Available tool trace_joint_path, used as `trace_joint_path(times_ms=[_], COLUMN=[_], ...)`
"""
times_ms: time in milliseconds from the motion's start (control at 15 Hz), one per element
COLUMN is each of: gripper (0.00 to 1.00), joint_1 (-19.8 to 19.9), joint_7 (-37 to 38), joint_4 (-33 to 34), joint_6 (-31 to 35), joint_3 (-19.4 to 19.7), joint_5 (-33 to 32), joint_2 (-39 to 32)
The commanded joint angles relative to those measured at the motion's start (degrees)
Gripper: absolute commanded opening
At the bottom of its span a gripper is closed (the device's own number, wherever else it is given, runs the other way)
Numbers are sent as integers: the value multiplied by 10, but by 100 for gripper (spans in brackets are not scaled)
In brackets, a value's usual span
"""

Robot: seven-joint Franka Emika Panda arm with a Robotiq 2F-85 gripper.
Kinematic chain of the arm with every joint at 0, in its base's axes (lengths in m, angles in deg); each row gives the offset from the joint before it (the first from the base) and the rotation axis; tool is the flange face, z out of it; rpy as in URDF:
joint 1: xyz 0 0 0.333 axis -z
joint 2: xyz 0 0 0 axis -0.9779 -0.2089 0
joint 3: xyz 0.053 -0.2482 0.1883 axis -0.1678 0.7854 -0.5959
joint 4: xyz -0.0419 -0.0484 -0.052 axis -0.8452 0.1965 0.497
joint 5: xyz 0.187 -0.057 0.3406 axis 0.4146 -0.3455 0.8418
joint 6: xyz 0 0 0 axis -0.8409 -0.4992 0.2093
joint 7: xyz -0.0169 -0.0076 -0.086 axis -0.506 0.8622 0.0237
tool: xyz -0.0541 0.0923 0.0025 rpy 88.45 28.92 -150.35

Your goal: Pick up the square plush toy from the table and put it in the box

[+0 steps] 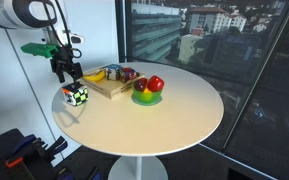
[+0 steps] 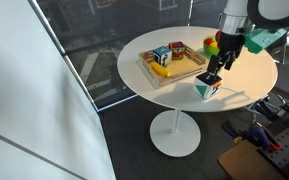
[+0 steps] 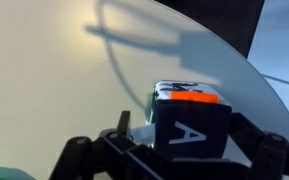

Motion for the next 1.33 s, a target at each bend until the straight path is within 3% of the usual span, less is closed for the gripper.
trace_joint_path(times_ms=[0, 533, 1067, 1133, 1267], gripper=[100, 100, 100, 75, 66], joint_1=[-4, -10, -12, -12, -11], joint_7=[16, 24, 21, 19, 18], joint_4=[4, 10, 15, 15, 14], joint_6=[29, 73, 70, 71, 74], joint_3=[-3, -3, 1, 1, 3], joint_5=[-10, -31, -27, -23, -21], joint_2=[-24, -63, -89, -92, -93])
